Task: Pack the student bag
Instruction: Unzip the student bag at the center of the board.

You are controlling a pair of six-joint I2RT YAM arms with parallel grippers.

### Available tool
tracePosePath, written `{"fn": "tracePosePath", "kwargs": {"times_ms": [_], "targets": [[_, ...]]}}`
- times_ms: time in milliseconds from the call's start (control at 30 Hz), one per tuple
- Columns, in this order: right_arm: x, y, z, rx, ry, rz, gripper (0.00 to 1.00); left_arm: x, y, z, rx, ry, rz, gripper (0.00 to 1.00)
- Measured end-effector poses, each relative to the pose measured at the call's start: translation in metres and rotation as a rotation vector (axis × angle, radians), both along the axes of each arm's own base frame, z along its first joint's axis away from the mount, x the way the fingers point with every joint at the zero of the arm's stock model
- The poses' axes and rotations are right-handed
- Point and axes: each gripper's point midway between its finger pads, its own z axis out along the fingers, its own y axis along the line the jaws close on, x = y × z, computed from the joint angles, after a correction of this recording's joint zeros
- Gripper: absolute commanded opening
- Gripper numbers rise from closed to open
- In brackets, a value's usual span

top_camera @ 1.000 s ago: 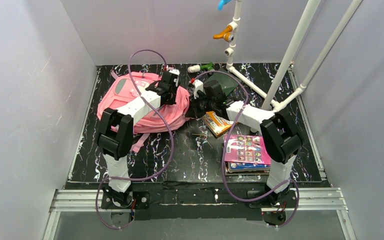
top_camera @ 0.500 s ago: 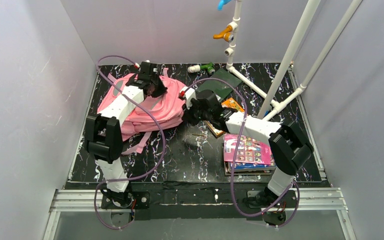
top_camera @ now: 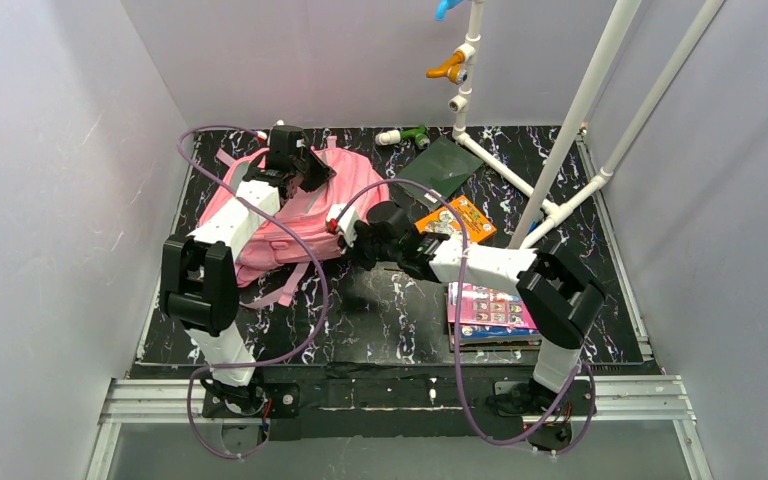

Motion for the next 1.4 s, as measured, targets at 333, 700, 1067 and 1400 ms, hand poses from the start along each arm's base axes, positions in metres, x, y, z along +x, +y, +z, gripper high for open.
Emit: {"fn": "tracePosePath", "kwargs": {"times_ms": [333, 700, 1067, 1400], "targets": [[-0.021, 0.039, -0.024, -0.043, -0.28, 0.183, 0.01, -0.005, 0.001, 0.005, -0.083, 0.007, 0.008, 0.0], [-0.034, 0.09, -0.053, -0.044, -0.451, 0.194, 0.02, -0.013, 0.004, -0.006, -0.252, 0.092, 0.124, 0.0], [-0.032, 0.142, -0.057, -0.002, -0.486, 0.182, 0.14, -0.016, 0.01, 0.008, -0.337, 0.081, 0.188, 0.0], [-0.086, 0.066, -0.083, -0.102, -0.358, 0.212, 0.74, -0.023, 0.007, 0.027, -0.244, 0.035, -0.067, 0.0]]}}
